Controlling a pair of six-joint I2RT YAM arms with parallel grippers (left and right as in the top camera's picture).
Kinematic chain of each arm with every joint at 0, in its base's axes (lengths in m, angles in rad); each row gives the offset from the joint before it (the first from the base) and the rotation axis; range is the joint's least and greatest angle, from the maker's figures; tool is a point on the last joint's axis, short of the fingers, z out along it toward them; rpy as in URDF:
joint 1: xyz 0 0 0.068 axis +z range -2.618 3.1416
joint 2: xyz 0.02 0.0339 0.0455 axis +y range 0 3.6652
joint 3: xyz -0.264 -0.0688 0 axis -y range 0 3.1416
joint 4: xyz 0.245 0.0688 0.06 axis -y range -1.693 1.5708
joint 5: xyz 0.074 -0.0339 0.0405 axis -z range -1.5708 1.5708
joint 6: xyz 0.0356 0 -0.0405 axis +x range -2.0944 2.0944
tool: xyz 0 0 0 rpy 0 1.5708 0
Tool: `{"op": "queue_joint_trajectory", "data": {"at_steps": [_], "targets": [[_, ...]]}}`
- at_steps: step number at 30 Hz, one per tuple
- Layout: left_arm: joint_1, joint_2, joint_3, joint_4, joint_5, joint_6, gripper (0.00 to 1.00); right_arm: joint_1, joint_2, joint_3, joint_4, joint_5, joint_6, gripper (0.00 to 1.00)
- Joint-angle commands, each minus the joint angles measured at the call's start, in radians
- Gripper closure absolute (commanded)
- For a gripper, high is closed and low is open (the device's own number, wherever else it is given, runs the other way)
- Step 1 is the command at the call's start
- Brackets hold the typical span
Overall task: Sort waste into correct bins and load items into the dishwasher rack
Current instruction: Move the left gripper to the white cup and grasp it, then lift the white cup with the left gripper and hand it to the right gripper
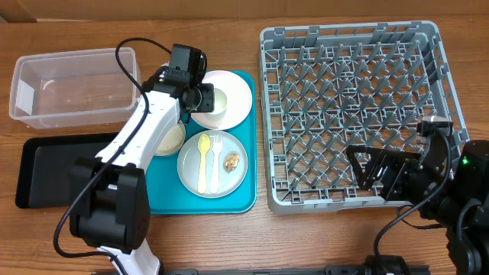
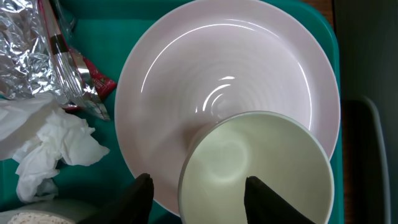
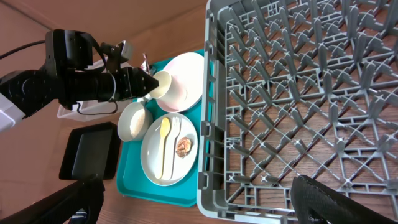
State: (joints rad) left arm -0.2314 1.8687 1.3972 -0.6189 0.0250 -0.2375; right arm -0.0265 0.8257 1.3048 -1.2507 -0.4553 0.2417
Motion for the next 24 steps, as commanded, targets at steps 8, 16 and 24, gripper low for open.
{"op": "queue_joint_trajectory", "data": {"at_steps": [8, 16, 24], "targets": [[0.004, 0.041, 0.002, 0.001, -0.019, -0.010, 0.70, -0.001, -0.003, 0.016, -0.021, 0.010, -0.007, 0.00], [0.004, 0.039, -0.002, -0.013, -0.027, -0.011, 0.96, -0.001, -0.004, 0.017, -0.042, 0.044, -0.007, 0.00], [0.004, -0.103, 0.245, -0.251, 0.051, 0.039, 0.96, -0.001, -0.004, 0.017, 0.000, 0.034, -0.008, 0.00]]}}
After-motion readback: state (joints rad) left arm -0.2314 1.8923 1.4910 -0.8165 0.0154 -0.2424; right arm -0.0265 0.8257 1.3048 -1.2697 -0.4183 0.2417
